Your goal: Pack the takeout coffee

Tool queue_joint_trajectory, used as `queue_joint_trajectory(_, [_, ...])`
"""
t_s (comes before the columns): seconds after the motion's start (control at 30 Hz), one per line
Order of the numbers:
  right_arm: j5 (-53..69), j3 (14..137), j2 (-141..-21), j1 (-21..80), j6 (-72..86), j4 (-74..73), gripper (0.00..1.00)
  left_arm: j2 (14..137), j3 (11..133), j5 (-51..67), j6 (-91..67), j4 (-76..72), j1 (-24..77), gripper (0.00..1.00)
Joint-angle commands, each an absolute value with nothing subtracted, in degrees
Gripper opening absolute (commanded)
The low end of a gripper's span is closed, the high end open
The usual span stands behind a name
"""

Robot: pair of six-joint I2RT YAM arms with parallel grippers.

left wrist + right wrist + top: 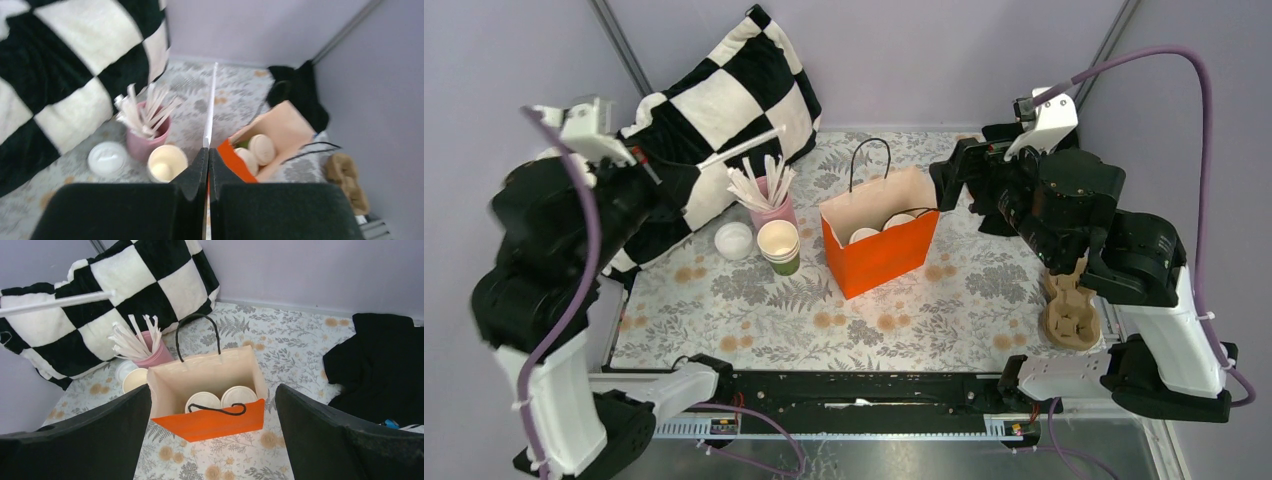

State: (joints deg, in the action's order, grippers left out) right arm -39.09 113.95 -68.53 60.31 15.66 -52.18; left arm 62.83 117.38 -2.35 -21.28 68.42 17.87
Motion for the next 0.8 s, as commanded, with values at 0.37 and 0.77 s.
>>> queue_joint_trajectory(0.37, [-42.9,113.8,-66.1,60.2,14.8,-47.5,1.0,52.8,92.7,31.3,-28.6,41.9,17.5,0.0])
queue_joint_trajectory(0.77, [-45.4,109.6,-62.9,60.1,16.2,-46.5,1.0,54.1,98.1,30.1,-25.3,46.3,17.6,0.0])
